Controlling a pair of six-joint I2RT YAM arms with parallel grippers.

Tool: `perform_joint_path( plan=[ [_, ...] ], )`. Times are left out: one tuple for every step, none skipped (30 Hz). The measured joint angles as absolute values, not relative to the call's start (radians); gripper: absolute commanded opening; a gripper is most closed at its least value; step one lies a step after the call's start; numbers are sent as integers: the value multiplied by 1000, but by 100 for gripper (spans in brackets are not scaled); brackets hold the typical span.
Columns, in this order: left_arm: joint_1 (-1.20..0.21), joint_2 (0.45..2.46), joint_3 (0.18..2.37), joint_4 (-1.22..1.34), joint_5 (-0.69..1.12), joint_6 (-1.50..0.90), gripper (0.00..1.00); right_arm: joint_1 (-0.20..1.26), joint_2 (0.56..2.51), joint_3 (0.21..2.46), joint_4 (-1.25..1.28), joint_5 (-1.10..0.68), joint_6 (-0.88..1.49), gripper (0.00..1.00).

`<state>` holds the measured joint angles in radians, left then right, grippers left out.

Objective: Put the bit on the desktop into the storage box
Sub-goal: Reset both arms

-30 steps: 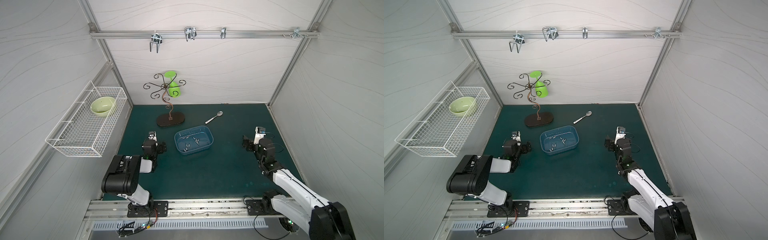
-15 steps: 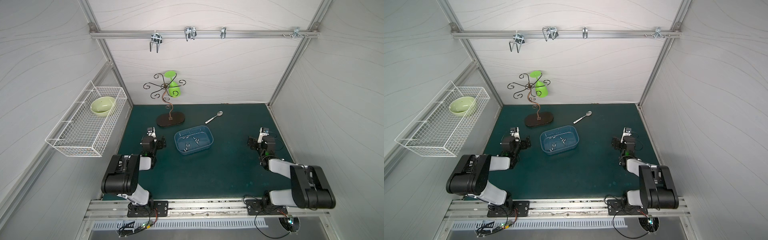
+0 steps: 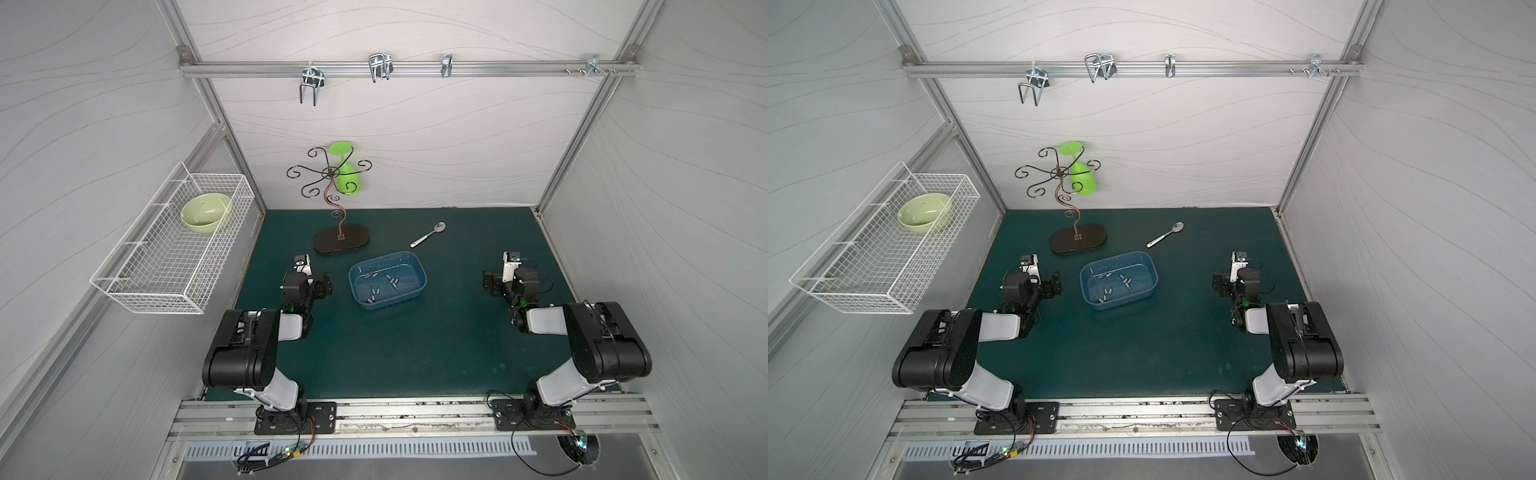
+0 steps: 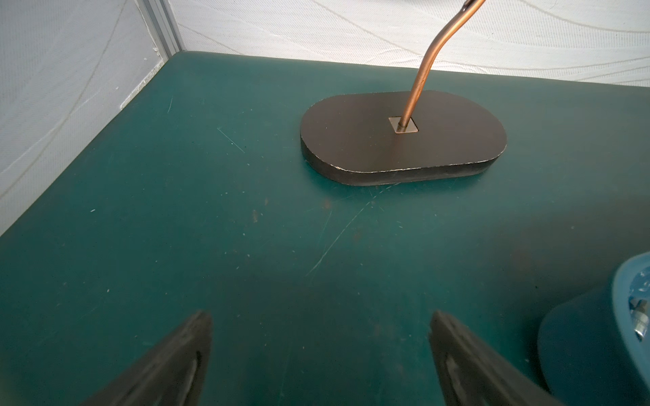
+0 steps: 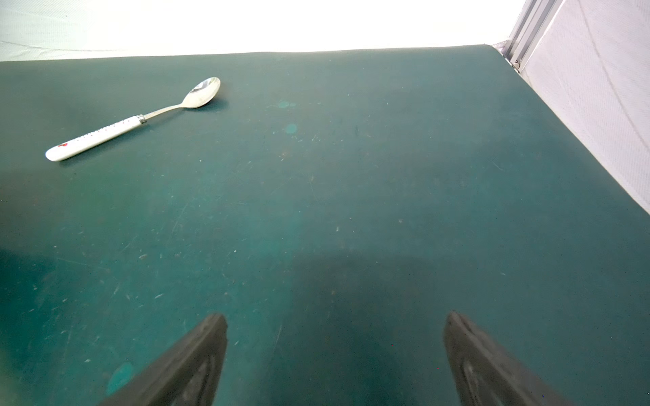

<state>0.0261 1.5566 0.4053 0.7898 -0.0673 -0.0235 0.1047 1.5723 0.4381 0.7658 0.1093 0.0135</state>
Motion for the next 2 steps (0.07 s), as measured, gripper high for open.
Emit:
perform_joint_path(
  plan=[
    [26,1557,405,790,-67,-23,100,105,1572,438,766,108,11,99],
    [26,1557,405,790,-67,-23,100,105,1572,438,766,107,10,99]
  ],
)
